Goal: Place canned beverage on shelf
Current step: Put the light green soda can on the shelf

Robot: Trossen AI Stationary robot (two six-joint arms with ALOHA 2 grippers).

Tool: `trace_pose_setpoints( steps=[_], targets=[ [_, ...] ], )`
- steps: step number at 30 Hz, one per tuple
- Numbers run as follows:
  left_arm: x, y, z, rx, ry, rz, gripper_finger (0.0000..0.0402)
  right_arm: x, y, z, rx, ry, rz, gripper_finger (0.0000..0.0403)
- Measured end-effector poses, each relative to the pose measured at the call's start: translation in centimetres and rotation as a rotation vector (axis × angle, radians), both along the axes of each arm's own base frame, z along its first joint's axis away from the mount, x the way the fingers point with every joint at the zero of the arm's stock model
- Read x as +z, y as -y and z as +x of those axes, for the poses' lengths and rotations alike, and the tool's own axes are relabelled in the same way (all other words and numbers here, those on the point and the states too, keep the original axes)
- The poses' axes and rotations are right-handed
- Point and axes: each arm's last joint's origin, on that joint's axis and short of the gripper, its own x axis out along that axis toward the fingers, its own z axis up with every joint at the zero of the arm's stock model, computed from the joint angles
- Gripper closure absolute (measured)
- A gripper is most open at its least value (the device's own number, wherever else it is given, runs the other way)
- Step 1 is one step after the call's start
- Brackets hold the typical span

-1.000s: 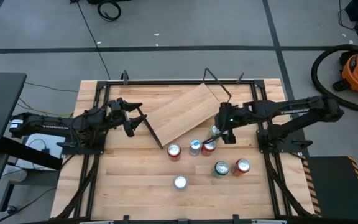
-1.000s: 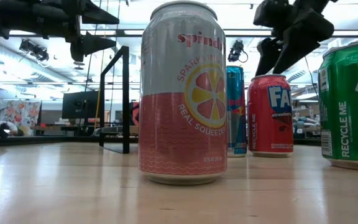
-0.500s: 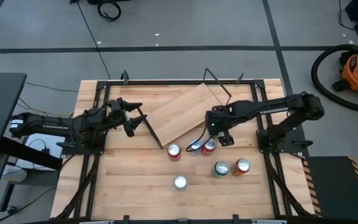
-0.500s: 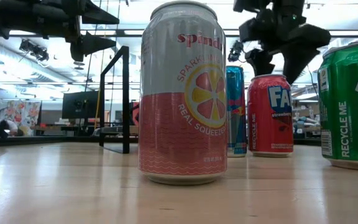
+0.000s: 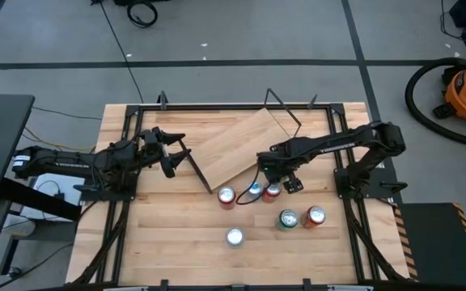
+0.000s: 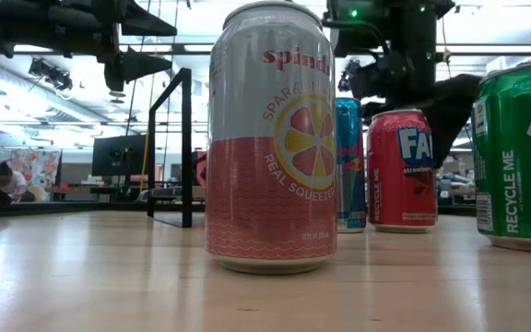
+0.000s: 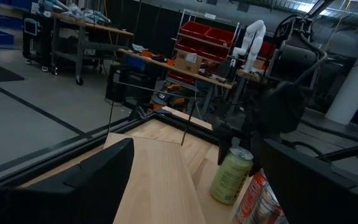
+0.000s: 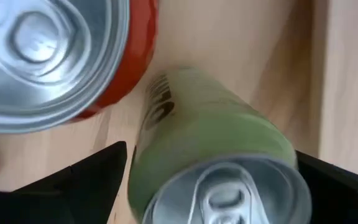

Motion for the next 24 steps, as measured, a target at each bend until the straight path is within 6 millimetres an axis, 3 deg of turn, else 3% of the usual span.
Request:
trace_pose_setpoints(
  steps=[13,18,24],
  targets=[
    [0.0,0.0,0.0,0.001,-0.008,0.014,0.0045,-0.6,0.3,0.2,0.055,-0.027,0.009,0.0077],
    [0.0,0.0,0.0,0.001,-0.011,0.016,0.0045,-0.5,0.3,0.1,0.084,-0.043,-0.019,0.0076],
    [-0.1,0.0,0.0,0.001,-0.011,0.016,0.0045,1.0,0.4,0.4,0.129,-0.052,-0.021,0.0075]
  ],
)
